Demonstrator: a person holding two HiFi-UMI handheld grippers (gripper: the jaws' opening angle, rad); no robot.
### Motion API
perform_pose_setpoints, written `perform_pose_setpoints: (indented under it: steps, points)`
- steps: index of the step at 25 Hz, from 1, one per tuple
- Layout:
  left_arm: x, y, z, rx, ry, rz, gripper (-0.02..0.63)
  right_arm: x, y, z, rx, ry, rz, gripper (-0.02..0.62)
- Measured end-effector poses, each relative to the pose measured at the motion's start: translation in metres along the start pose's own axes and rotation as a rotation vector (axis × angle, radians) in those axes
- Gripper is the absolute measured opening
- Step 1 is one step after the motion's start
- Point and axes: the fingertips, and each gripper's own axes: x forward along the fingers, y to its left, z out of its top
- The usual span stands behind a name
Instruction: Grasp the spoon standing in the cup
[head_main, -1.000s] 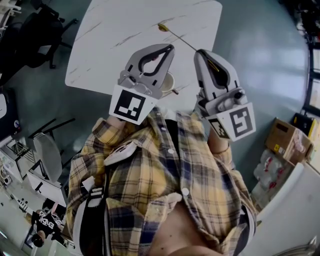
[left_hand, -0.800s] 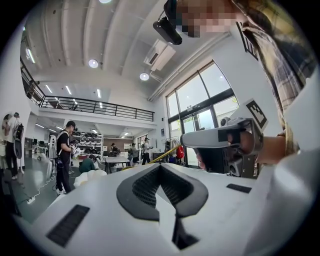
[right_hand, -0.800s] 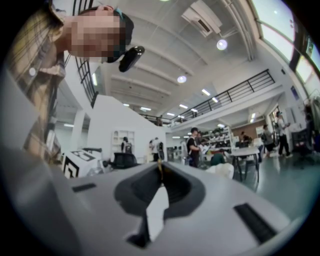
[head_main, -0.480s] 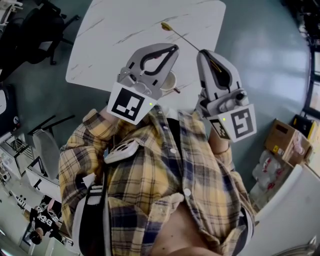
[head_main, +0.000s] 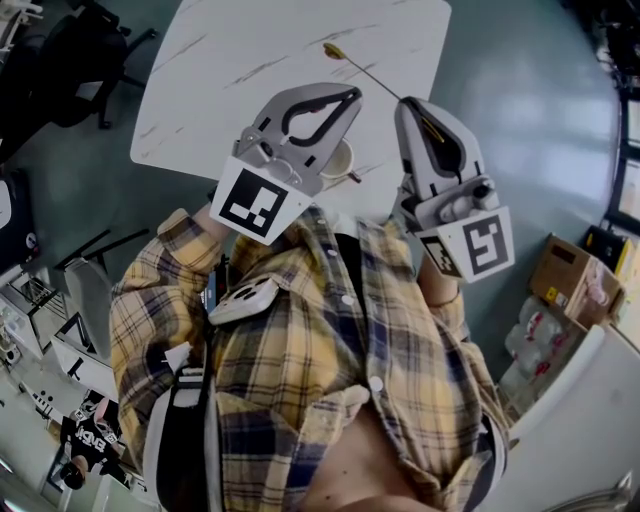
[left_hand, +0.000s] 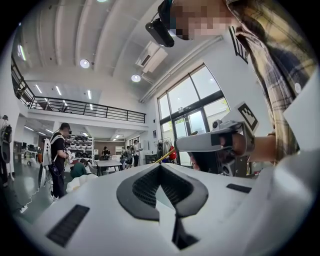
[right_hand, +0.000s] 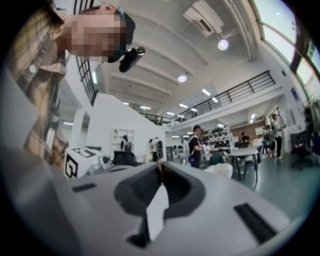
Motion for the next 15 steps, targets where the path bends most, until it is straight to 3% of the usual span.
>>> perform_pose_setpoints:
  steps: [6,15]
  points:
    - [0.002,0.001,0.002,-0.006,-0.004,0.004,0.014,0.000,-0.001,-0.001,0.001,0.003,-0.001,0.032]
    - [0.008,-0.010,0.015,0.065,-0.031,-0.042,0.015,-0.007,-0.007,0.000,-0.003,0.006,-0.018,0.032]
